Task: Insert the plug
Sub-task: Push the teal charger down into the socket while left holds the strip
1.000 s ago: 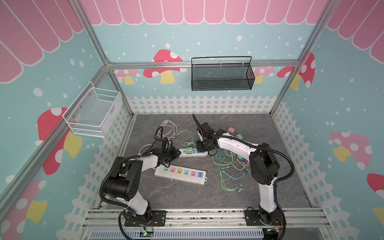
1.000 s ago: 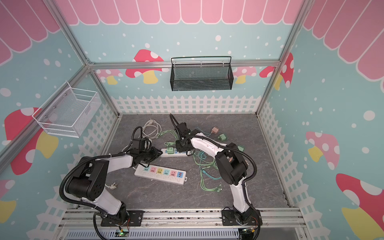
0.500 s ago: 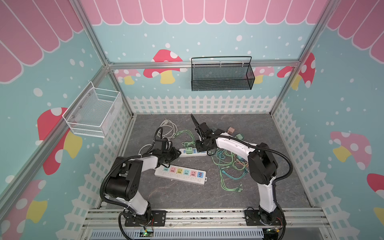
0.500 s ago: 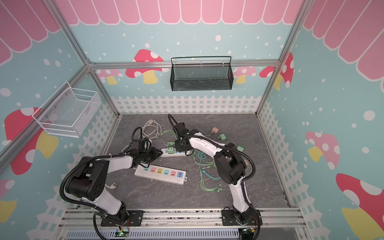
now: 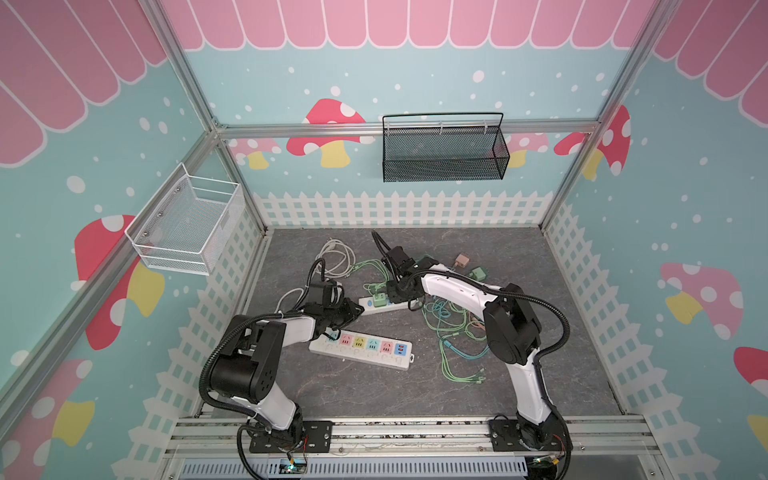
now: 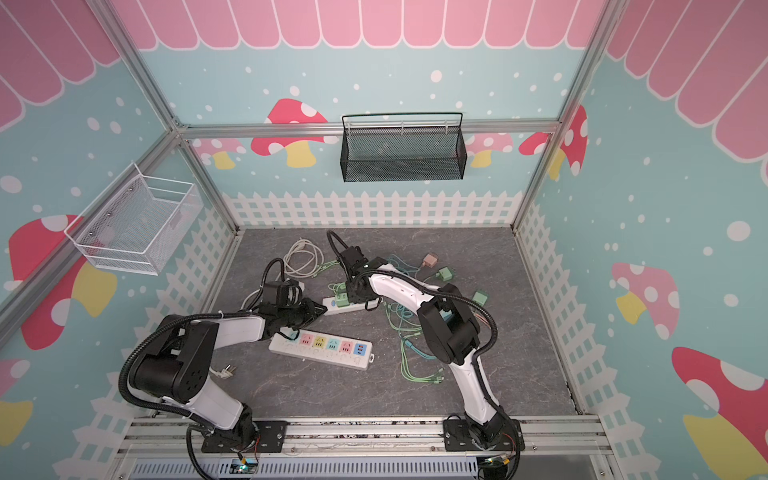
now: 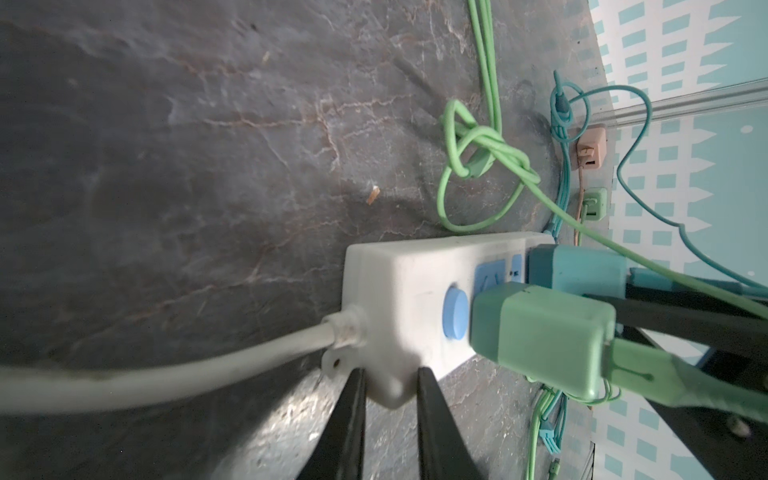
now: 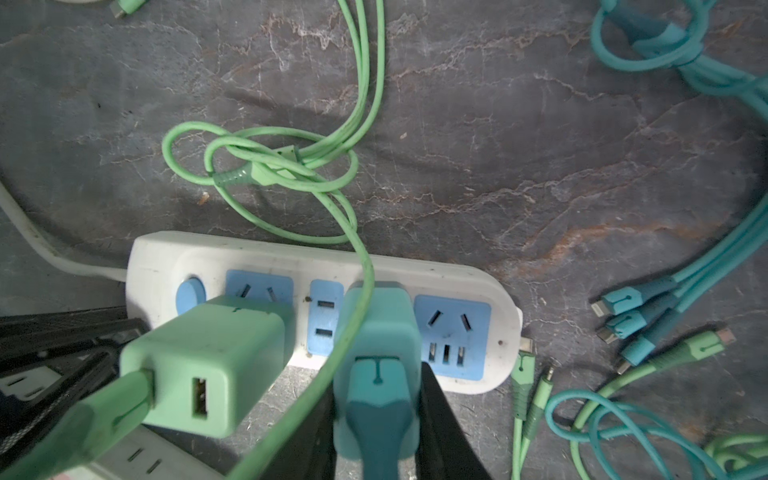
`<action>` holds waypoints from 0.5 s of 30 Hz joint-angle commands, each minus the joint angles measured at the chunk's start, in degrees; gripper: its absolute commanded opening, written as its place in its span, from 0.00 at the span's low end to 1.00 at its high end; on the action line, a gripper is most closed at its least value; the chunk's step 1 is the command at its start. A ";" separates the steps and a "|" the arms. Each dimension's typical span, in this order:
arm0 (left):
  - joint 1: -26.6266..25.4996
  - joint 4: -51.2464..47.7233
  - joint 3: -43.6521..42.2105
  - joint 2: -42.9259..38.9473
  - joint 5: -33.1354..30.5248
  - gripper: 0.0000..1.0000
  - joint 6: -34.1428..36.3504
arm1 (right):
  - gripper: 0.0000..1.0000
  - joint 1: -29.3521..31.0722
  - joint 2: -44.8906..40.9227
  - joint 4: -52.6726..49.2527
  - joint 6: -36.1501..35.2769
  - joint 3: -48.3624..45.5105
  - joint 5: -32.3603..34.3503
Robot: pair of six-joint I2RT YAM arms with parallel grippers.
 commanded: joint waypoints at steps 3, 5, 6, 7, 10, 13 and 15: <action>-0.91 -2.15 -1.43 0.18 1.00 0.21 -1.00 | 0.00 0.71 5.33 -5.63 -1.18 1.91 2.70; -0.97 -2.10 -1.44 0.06 0.97 0.20 -1.00 | 0.00 0.87 6.19 -6.20 -1.40 2.53 3.36; -0.97 -2.26 -1.45 -0.04 0.91 0.20 -0.99 | 0.00 0.94 6.72 -6.55 -1.42 2.73 3.68; -0.97 -2.27 -1.42 -0.13 0.82 0.20 -1.00 | 0.00 0.96 7.17 -6.79 -1.53 2.82 3.88; -0.91 -2.51 -1.53 -0.47 0.60 0.20 -1.00 | 0.00 1.13 8.55 -7.21 -1.97 2.85 3.75; -0.97 -3.52 -1.18 -0.66 0.29 0.20 -0.73 | 0.00 1.28 10.05 -7.90 -2.43 2.84 4.03; -0.97 -3.56 -1.27 -1.06 0.29 0.20 -0.87 | 0.00 1.50 10.72 -8.36 -2.70 2.85 4.51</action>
